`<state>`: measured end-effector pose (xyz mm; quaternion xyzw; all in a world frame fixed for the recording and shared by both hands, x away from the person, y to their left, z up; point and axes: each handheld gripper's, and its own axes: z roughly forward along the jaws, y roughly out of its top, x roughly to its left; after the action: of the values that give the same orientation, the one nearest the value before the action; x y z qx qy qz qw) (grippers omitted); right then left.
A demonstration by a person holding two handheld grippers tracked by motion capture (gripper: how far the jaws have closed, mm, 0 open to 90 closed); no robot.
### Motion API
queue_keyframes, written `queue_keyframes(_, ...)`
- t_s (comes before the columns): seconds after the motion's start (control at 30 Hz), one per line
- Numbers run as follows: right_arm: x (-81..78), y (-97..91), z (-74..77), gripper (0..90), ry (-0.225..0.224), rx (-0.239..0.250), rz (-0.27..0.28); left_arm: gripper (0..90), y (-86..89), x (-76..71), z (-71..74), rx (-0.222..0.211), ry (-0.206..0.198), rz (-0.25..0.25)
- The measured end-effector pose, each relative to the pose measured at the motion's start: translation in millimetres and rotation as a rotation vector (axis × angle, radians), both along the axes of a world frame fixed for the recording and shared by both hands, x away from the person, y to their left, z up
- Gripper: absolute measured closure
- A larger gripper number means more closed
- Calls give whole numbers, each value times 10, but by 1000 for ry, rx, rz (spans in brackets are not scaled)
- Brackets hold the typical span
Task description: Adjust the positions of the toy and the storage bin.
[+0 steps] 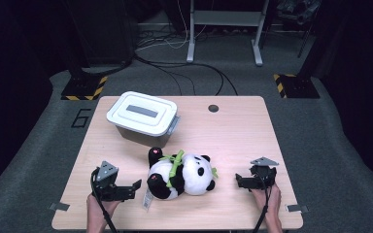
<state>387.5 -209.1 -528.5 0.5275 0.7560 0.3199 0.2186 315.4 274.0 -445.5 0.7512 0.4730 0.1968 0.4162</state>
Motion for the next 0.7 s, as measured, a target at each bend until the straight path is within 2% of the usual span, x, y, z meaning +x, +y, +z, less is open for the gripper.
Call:
queue_keyframes(0.23,15,-8,-4,0,-4,0,-4,7,-143,-26,226,-26,-40,-63)
queue_keyframes(0.33,14,-7,-5,0,-4,1,-5,9,-194,-50,280,-41,-50,-87)
queue_keyframes(0.37,14,-8,-5,0,-4,1,-4,11,-255,-78,320,-42,-58,-110)
queue_keyframes(0.57,13,-8,-5,0,-4,1,-5,23,-442,-111,329,-32,-65,-164)
queue_keyframes(0.7,13,-8,-5,0,-4,1,-5,51,-543,-77,259,-14,-38,-195)
